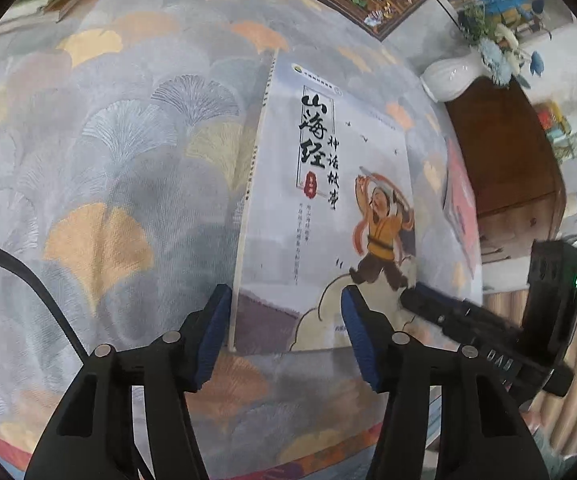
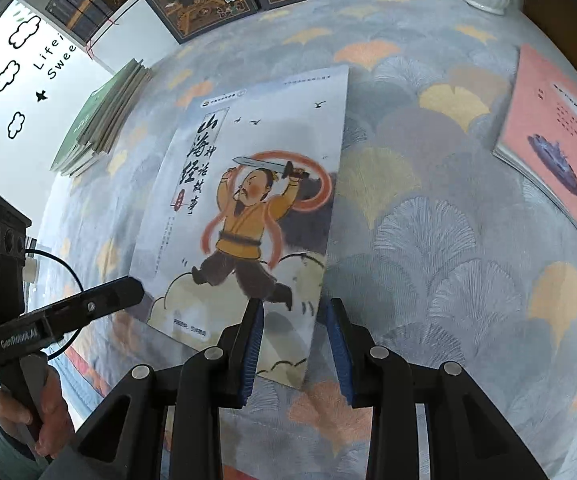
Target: Organize books
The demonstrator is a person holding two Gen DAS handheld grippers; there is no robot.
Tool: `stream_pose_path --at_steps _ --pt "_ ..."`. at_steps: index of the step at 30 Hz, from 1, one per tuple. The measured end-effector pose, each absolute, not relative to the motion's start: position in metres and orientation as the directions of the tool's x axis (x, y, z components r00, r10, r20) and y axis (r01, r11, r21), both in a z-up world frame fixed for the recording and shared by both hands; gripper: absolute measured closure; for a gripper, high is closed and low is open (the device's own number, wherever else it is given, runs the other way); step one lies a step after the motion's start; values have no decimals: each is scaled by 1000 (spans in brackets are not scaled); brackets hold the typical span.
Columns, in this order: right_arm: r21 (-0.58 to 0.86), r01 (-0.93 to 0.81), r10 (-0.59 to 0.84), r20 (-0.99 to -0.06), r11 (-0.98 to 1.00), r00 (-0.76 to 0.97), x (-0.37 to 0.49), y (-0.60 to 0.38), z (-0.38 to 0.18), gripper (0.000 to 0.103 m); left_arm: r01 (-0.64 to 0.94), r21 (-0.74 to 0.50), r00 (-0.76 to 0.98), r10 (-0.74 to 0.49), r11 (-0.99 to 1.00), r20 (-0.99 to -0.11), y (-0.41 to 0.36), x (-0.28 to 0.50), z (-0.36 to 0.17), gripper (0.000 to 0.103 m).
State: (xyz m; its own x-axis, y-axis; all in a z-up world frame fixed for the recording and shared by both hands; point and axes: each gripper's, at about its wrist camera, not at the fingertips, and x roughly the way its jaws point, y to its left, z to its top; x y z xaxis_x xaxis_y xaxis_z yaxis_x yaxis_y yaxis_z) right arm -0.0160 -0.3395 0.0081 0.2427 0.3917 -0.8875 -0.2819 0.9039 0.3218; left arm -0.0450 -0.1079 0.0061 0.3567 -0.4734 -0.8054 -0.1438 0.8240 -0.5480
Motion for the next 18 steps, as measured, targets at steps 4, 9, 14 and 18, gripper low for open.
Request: stream_pose_path --at_steps 4,9,14,18 --pt "309 -276 381 -885 910 267 -20 -340 6 70 -188 -625 387 -528 758 -756 -99 -47 6 51" --pt "380 -218 429 -863 899 266 -19 -352 3 70 -147 -833 450 -713 534 -537 -89 -50 27 52" --pt "432 -177 465 -846 884 261 -21 -361 0 70 -183 -819 442 -699 543 -562 -92 -42 12 70" --pt "424 -180 459 -847 888 269 -23 -361 0 70 -194 -755 407 -649 626 -643 -106 -37 1 91"
